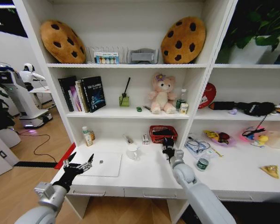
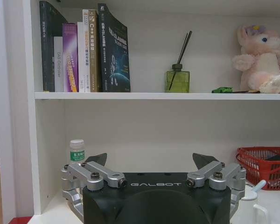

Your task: Organize the objects on the table.

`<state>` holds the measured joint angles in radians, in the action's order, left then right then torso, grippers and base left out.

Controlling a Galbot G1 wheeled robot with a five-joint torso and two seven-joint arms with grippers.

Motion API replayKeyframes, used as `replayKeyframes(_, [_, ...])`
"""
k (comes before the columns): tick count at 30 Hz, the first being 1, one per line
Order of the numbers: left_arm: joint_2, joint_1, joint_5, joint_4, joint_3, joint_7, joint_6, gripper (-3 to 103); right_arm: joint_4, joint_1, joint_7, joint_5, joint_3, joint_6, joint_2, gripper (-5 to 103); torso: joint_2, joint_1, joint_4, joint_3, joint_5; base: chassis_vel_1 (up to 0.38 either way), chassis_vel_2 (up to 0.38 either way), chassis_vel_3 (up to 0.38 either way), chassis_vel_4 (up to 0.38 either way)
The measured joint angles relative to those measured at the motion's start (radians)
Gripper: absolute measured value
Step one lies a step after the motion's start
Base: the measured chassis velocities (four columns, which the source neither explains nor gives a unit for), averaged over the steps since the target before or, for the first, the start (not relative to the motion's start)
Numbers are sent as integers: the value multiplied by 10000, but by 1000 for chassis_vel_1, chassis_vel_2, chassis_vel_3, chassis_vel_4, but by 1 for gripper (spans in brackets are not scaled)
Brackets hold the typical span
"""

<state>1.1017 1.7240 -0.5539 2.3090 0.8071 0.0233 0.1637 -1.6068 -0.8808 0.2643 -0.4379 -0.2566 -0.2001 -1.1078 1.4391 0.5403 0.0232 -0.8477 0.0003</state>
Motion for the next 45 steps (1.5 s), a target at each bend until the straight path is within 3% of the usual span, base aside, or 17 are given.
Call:
replayKeyframes(1, [0,0,0,0,0,0,0,100,0,0,0,0,0,0,0,12,0,0,0,0,0,0,0,0,0])
replayKeyframes(4, [0,0,0,0,0,0,0,100,1816,1729,-384,1109,94,1044,21,12,0,0,0,0,-4,0,0,0,0])
replayKeyframes(7, [0,0,0,-1,-1,0,1,100,2791,2535,-720,1752,222,1548,-173,12,0,1,-3,1,-4,0,0,0,0])
replayKeyframes(18, [0,0,0,0,0,0,1,100,5189,3533,-978,2504,412,2024,-1324,12,2,1,-1,1,-4,0,0,0,0])
replayKeyframes(31, [-1,0,0,0,-1,0,1,100,5700,3293,-826,3036,400,2232,-1681,10,2,0,-1,2,-3,0,0,0,0])
replayKeyframes(39, [0,0,0,0,0,0,1,100,4863,2720,-554,3002,457,2056,-1423,41,2,-1,-1,2,-3,0,0,0,0])
replayKeyframes(40, [0,0,0,0,0,0,1,100,4863,2720,-554,3002,457,2056,-1423,41,2,-1,-1,2,-3,0,0,0,0])
replayKeyframes(41, [0,0,0,-1,0,0,1,100,4605,2565,-504,2977,458,2056,-1279,41,1,-1,-1,2,-2,0,0,0,0])
replayKeyframes(43, [0,0,0,-1,0,1,1,100,3703,2150,-305,2653,467,1860,-817,58,2,-1,0,2,-2,0,0,0,0])
replayKeyframes(45, [0,0,0,0,0,0,1,100,3150,1900,-140,2403,471,1710,-523,63,2,-1,-1,2,-2,0,0,0,0])
